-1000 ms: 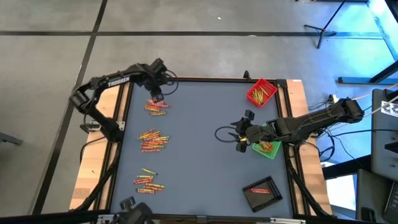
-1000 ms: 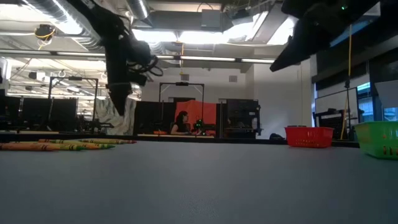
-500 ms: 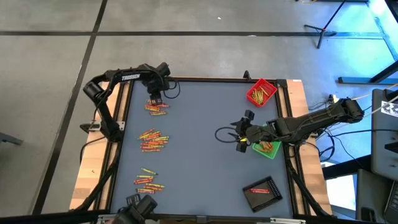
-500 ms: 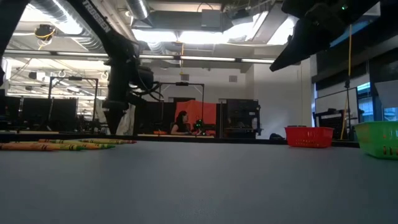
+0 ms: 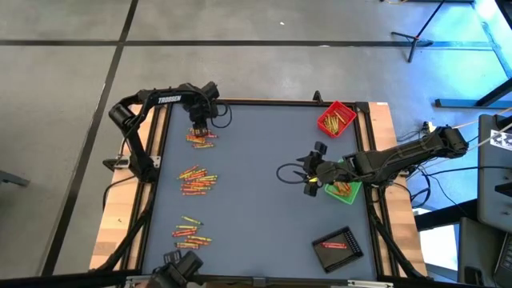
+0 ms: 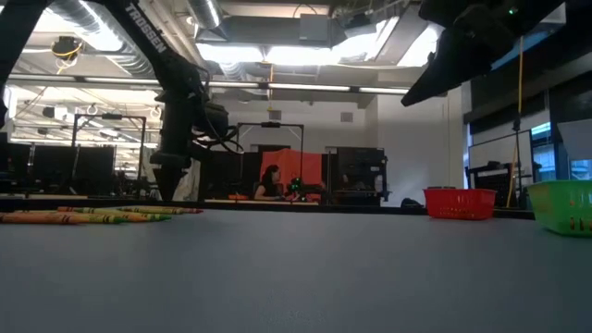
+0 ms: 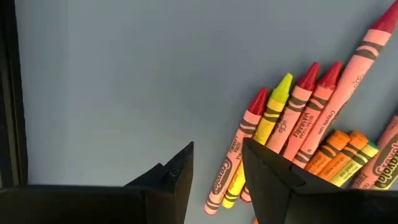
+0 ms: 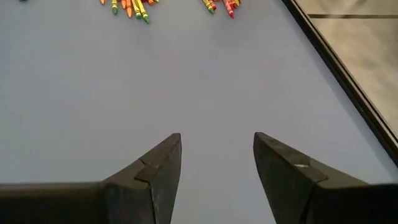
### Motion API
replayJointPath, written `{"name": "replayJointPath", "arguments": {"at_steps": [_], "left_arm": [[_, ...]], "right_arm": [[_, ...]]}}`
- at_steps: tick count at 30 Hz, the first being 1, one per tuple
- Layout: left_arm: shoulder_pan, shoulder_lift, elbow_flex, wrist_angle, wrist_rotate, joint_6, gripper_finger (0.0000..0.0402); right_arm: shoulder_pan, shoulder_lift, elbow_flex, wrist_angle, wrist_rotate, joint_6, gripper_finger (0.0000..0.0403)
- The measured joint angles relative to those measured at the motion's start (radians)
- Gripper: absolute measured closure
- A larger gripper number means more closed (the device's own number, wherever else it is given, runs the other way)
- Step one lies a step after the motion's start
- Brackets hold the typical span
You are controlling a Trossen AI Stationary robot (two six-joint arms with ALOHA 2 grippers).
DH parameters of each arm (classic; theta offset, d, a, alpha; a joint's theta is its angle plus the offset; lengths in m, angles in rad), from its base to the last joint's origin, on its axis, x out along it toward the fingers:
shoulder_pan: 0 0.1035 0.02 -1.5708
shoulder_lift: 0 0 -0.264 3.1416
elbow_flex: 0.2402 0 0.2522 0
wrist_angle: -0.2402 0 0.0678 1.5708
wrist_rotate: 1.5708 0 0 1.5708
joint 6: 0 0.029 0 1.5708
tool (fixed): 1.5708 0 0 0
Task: Sort crayons
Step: Put the red crayon into the black bin
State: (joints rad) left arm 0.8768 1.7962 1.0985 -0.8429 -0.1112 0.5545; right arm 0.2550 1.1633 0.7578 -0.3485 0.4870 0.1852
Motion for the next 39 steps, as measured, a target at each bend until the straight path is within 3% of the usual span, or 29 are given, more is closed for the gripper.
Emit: {"name": "replayJointPath", "arguments": {"at_steps": [15,23,39], "left_arm": [[0.006,-0.001,-0.044,0.073,-0.008,0.036,0.028],[0.073,-0.001,-0.044,0.078,0.084,0.026,0.0284],[0.104,-0.002,-0.044,0.094,0.099,0.031,0.0395]], "right_arm": [[0.0,0.0,0.0,-0.001,0.0,0.004,0.0205],[0.0,0.0,0.0,-0.001,0.0,0.004,0.0205],[0.0,0.0,0.0,-0.001,0.0,0.003,0.0205]]}}
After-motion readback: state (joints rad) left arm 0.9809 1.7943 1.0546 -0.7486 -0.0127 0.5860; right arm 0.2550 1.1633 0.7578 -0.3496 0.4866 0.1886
